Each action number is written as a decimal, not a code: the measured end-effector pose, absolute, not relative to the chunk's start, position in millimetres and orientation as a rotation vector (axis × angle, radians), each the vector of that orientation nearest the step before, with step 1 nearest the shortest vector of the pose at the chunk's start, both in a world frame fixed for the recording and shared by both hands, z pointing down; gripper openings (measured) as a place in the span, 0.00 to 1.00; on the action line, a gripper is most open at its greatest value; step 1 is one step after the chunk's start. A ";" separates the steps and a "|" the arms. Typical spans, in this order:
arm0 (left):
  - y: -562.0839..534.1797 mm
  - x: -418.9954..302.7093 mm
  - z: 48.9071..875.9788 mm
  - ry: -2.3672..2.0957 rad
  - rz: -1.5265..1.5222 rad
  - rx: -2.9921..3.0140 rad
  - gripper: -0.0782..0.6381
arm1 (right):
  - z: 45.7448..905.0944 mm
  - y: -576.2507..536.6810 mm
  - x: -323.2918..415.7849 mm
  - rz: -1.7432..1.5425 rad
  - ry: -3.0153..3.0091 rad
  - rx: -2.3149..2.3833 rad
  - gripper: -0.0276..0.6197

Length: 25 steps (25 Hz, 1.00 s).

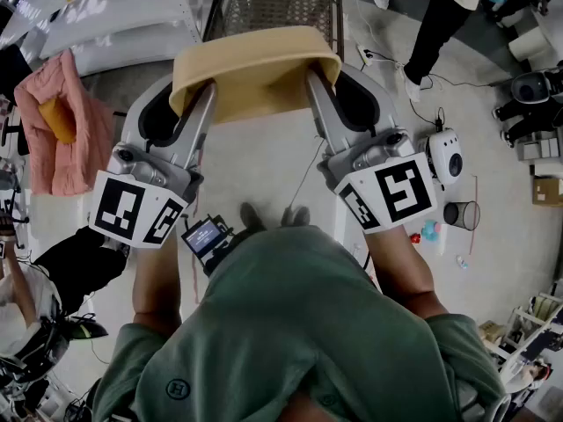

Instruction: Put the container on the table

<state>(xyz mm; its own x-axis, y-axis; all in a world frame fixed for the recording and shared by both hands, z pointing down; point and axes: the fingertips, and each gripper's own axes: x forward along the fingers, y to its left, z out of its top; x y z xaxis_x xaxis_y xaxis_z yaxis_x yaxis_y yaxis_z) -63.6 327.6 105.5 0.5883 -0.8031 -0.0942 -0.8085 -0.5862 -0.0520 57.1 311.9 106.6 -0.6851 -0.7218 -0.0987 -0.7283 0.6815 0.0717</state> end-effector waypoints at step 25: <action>282.7 -119.4 114.9 1.311 0.127 -2.778 0.27 | 114.4 274.5 2.7 0.120 2.790 -1.306 0.13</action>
<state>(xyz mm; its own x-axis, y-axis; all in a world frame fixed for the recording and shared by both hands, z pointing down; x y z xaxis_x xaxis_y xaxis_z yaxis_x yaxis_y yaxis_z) -119.4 282.7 114.9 0.6335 -0.7668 -0.1032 -0.7724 -0.6346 -0.0258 2.7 274.5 114.4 -0.6396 -0.7639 -0.0862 -0.7685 0.6383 0.0458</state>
